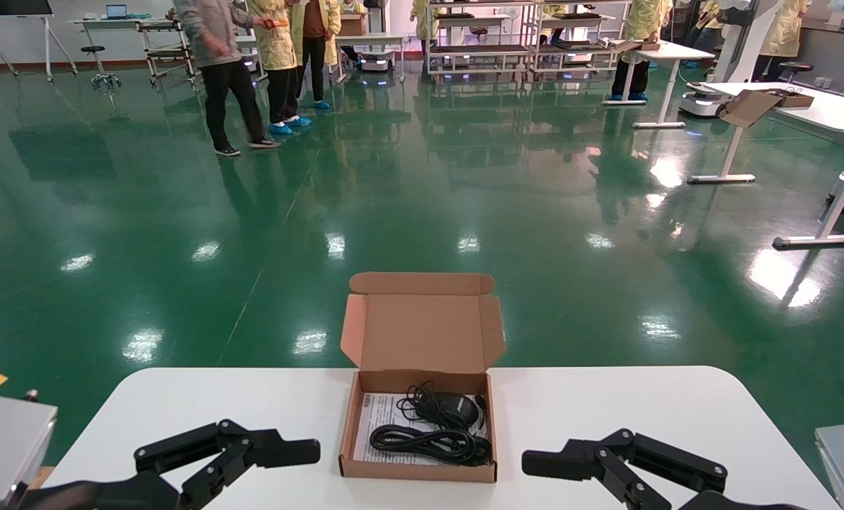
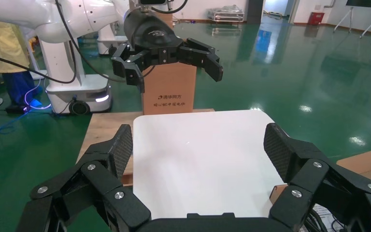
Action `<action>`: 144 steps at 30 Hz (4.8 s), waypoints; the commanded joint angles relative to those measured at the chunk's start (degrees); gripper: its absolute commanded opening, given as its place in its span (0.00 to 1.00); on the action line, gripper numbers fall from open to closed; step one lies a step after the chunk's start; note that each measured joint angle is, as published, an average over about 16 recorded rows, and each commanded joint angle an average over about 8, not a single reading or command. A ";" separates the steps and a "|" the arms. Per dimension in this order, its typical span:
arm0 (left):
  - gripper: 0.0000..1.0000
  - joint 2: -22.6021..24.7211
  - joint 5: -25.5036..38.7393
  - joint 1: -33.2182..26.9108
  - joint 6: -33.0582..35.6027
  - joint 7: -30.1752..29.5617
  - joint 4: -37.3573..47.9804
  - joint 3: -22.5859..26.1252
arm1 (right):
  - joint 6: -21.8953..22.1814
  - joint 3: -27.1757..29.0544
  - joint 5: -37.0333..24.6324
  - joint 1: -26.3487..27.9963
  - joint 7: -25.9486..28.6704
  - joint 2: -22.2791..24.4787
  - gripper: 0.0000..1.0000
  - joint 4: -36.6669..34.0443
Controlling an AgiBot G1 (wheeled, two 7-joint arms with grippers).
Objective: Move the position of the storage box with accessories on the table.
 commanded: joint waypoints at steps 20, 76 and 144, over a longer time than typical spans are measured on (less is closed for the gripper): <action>1.00 0.00 0.00 0.00 0.00 0.00 0.00 0.00 | 0.00 0.00 0.00 0.00 0.00 0.00 1.00 0.00; 1.00 0.00 -0.03 0.00 -0.01 0.01 0.01 0.01 | 9.88 -34.17 -42.00 43.97 14.16 -29.05 1.00 -58.18; 1.00 -0.01 -0.07 0.00 -0.03 0.02 0.02 0.02 | 38.83 -34.47 -42.00 31.94 35.40 -42.58 1.00 -67.24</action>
